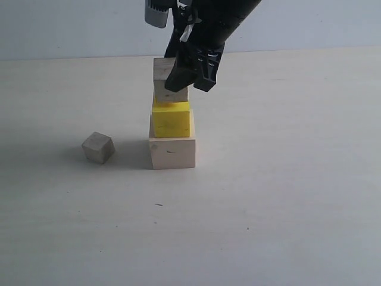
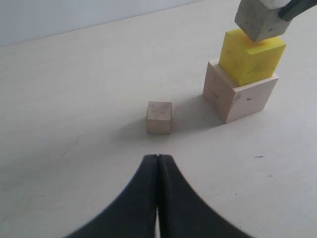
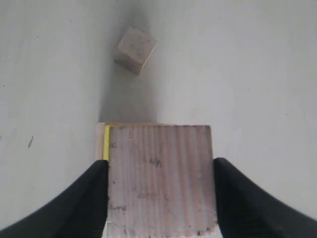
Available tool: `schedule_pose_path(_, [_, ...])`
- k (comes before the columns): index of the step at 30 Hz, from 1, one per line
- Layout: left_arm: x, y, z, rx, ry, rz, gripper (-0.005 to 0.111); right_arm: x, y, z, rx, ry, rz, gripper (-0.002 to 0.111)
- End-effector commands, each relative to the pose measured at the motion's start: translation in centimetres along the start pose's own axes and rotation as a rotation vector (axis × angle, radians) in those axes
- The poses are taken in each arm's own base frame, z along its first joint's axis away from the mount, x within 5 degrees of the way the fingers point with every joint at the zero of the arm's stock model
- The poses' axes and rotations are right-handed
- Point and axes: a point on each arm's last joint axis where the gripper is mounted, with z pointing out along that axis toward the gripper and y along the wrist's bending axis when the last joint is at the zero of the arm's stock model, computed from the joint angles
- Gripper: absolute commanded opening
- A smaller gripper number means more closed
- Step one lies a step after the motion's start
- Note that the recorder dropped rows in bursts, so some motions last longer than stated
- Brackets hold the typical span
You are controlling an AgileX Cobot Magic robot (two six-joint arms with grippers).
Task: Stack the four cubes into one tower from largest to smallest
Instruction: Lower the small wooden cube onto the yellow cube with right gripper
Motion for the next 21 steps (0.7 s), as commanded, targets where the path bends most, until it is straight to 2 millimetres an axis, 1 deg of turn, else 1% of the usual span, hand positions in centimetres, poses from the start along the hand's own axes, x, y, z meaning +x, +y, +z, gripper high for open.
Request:
schedule_pose_path(1, [0.09, 0.01, -0.02, -0.003, -0.006, -0.009, 0.000, -0.02, -0.02, -0.01, 0.005, -0.014, 0.009, 0.000])
schedule_pose_path(14, [0.09, 0.02, -0.02, -0.004, -0.006, -0.008, 0.000, -0.17, -0.04, -0.01, 0.007, -0.031, 0.009, 0.000])
schedule_pose_path(21, [0.09, 0.02, -0.02, -0.004, -0.006, -0.008, 0.000, 0.17, 0.10, 0.34, 0.006, -0.021, 0.005, 0.000])
